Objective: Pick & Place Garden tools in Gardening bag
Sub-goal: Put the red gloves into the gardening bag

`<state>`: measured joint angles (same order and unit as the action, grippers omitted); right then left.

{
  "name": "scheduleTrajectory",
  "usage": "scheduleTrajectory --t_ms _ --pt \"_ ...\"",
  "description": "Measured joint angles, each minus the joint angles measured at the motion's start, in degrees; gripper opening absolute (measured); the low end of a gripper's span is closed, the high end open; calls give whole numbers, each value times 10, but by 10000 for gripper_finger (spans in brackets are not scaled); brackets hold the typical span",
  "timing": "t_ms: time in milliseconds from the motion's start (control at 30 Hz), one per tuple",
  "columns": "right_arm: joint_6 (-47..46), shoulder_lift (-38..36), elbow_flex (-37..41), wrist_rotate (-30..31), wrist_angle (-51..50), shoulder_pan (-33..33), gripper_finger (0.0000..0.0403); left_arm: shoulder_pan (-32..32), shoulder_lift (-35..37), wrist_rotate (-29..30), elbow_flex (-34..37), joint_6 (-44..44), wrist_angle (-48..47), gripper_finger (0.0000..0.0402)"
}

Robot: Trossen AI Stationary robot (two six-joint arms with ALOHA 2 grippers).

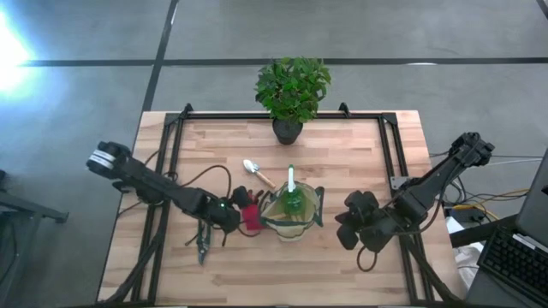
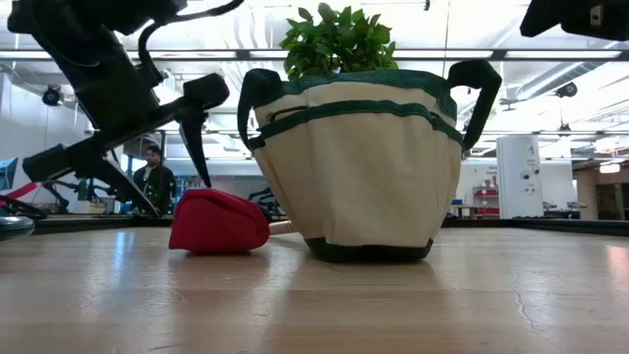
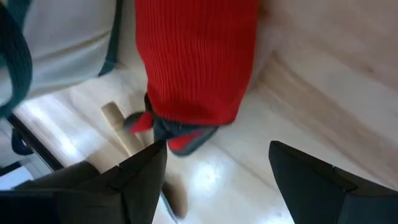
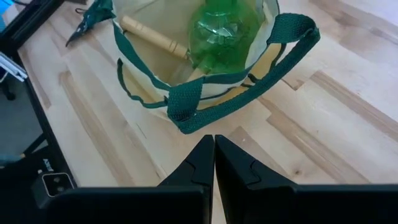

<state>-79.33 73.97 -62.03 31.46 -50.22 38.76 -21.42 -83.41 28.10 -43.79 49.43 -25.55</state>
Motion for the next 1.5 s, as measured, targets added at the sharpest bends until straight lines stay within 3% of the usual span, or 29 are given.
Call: scheduleTrajectory --t_ms 467,1033,1167,1367,1500 --pt "0 0 -3 0 0 0 8 -32 -7 -2 -4 2 68 262" --pt "2 0 -3 1 5 0 8 -25 -94 13 -1 2 148 224" --pt "3 0 -3 1 14 0 8 -24 -107 23 -1 -15 149 177" --pt "3 0 -3 1 13 0 8 -24 -101 20 -1 -19 140 37" --pt "3 0 -2 1 13 0 8 -24 -88 14 0 -32 134 35"
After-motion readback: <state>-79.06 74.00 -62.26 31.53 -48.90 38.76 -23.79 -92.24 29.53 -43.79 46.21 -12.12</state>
